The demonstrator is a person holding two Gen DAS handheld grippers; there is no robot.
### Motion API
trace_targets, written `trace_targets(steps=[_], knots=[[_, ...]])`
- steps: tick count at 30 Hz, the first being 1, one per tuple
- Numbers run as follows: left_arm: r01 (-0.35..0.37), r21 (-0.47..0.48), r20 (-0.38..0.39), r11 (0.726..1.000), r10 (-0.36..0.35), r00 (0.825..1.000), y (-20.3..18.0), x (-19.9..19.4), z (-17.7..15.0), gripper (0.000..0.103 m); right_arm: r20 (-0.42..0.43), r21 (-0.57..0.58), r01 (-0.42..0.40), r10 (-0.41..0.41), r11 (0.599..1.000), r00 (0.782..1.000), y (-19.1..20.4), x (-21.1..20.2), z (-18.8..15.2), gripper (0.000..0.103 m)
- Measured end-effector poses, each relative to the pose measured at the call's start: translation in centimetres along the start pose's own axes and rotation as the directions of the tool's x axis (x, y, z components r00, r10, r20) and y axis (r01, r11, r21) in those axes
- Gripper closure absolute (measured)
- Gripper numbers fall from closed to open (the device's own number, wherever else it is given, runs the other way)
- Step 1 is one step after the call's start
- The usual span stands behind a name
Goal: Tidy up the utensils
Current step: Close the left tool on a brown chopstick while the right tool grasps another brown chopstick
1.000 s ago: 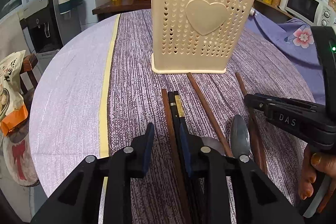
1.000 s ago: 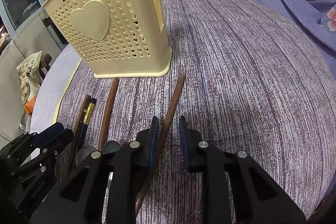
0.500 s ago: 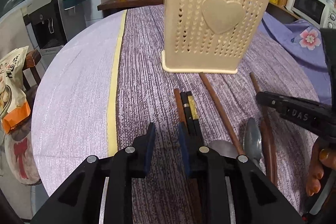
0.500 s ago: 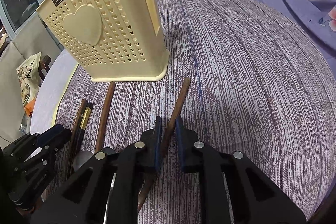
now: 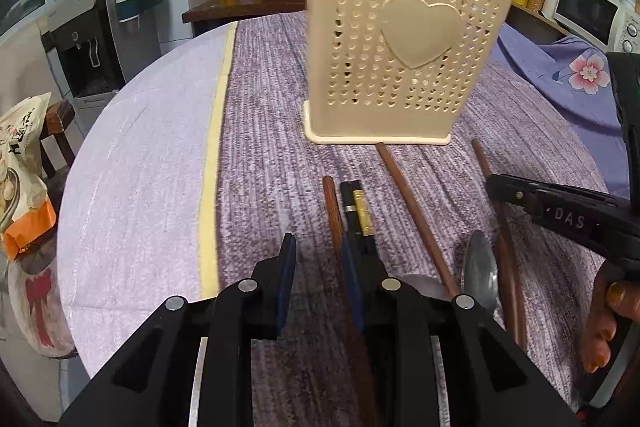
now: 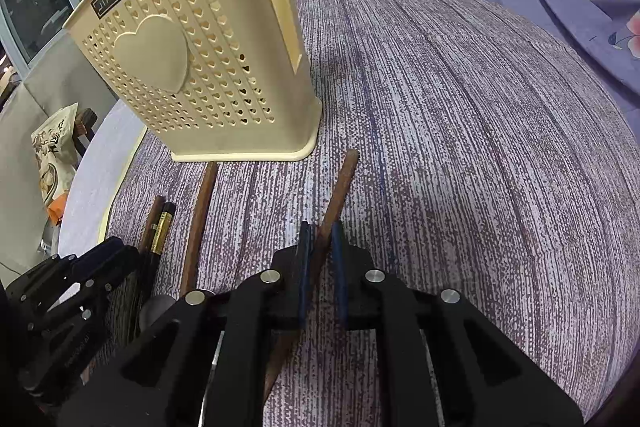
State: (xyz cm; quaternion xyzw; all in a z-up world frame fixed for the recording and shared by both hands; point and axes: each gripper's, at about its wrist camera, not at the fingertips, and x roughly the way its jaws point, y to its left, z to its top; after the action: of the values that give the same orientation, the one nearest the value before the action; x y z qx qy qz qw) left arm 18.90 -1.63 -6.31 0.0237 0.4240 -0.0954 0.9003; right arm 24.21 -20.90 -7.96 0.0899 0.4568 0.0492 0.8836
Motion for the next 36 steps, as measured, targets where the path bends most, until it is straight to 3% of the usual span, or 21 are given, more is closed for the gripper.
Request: trace_targets(steps=[3, 13, 19, 26, 36], knots=[[-0.007, -0.022, -0.029, 1.0, 0.006, 1.0, 0.8, 0.4, 0.1, 0.079, -0.002, 0.001, 0.008, -0.008, 1.0, 1.0, 0.1, 0.1, 0.0, 0.092], [0.04, -0.055, 0.015, 0.998, -0.039, 0.999, 0.3, -0.3, 0.8, 0.079, -0.001, 0.001, 0.014, -0.014, 1.0, 1.0, 0.4, 0.3, 0.2, 0.092], [0.058, -0.027, -0.025, 0.998, -0.059, 0.998, -0.6, 0.8, 0.4, 0.078, -0.002, -0.004, 0.014, -0.014, 1.0, 1.0, 0.5, 0.4, 0.3, 0.092], [0.026, -0.021, -0.032, 0.999, -0.026, 0.999, 0.4, 0.5, 0.1, 0.077, -0.011, -0.009, 0.002, -0.002, 1.0, 1.0, 0.2, 0.3, 0.3, 0.092], [0.042, -0.04, -0.05, 0.998, -0.044, 0.998, 0.3, 1.4, 1.3, 0.078, -0.01, -0.005, 0.016, -0.016, 1.0, 1.0, 0.7, 0.7, 0.7, 0.092]])
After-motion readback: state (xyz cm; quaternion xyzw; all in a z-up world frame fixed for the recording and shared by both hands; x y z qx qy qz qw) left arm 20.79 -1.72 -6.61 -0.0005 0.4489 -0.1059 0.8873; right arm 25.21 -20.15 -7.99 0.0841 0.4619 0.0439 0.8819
